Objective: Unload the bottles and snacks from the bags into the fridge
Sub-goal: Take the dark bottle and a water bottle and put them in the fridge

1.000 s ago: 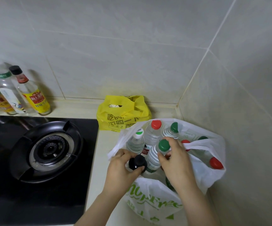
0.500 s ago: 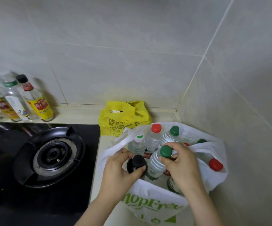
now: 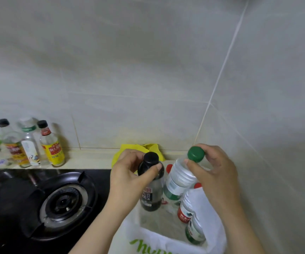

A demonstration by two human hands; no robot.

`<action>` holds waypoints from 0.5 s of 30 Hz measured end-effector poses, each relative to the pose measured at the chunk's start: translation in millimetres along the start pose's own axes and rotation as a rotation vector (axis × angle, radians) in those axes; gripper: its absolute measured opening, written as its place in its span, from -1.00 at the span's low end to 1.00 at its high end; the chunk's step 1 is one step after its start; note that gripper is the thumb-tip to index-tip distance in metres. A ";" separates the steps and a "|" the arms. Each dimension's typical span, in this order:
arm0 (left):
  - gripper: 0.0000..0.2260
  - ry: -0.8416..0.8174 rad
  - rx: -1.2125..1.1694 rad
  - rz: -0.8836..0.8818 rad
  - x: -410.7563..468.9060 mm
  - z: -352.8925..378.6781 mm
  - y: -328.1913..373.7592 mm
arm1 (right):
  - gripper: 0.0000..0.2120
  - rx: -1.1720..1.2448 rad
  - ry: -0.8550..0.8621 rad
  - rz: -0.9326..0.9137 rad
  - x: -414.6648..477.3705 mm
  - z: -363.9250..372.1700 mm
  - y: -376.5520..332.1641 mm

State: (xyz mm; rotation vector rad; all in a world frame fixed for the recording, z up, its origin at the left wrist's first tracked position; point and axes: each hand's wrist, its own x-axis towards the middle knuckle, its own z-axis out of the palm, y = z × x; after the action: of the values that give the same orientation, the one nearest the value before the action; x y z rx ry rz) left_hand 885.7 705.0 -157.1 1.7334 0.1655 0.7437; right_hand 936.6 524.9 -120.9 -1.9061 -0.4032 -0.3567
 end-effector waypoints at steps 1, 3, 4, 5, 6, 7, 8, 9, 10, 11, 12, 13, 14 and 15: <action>-0.75 0.012 -0.016 0.012 4.9 -2.7 6.9 | -0.73 0.046 0.015 -0.015 2.2 -1.1 -7.7; -0.76 0.014 -0.026 0.046 14.7 -8.1 20.4 | -0.71 0.120 0.049 -0.046 6.9 -2.1 -23.5; -0.76 0.017 -0.022 0.062 19.1 -11.0 27.1 | -0.71 0.158 0.063 -0.062 9.3 -2.2 -31.1; -0.76 0.026 -0.018 0.077 23.0 -14.6 33.7 | -0.73 0.203 0.074 -0.081 11.6 -2.2 -38.5; -0.76 0.041 -0.018 0.088 27.0 -18.4 39.1 | -0.74 0.247 0.080 -0.099 13.8 -2.1 -46.1; -0.76 0.059 -0.022 0.098 30.4 -22.4 44.1 | -0.75 0.285 0.082 -0.117 15.9 -1.6 -52.9; -0.76 0.078 -0.028 0.106 33.7 -26.4 48.0 | -0.76 0.318 0.083 -0.135 17.8 -1.0 -59.3; -0.77 0.092 -0.036 0.113 36.8 -30.4 52.4 | -0.77 0.339 0.086 -0.150 19.4 0.0 -65.3; -0.79 0.103 -0.047 0.118 39.2 -34.4 56.8 | -0.78 0.355 0.089 -0.159 21.0 1.5 -71.9; -0.81 0.109 -0.053 0.124 42.0 -38.3 61.5 | -0.79 0.365 0.093 -0.168 23.2 3.2 -77.5; -0.84 0.113 -0.054 0.129 45.2 -42.0 65.2 | -0.80 0.373 0.096 -0.179 25.8 5.2 -82.7; -0.87 0.119 -0.056 0.136 49.0 -46.1 68.8 | -0.80 0.376 0.098 -0.196 28.8 7.7 -87.5; -0.90 0.127 -0.071 0.142 53.5 -50.5 74.0 | -0.81 0.381 0.094 -0.211 32.2 10.5 -93.6; -0.92 0.134 -0.089 0.135 54.5 -53.1 78.4 | -0.82 0.385 0.091 -0.219 32.7 11.4 -98.1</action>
State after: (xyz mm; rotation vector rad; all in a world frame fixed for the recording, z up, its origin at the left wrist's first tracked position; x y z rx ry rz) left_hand 878.0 750.6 -58.2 1.6229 0.1055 0.9532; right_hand 923.5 572.5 -29.4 -1.4691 -0.5778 -0.4712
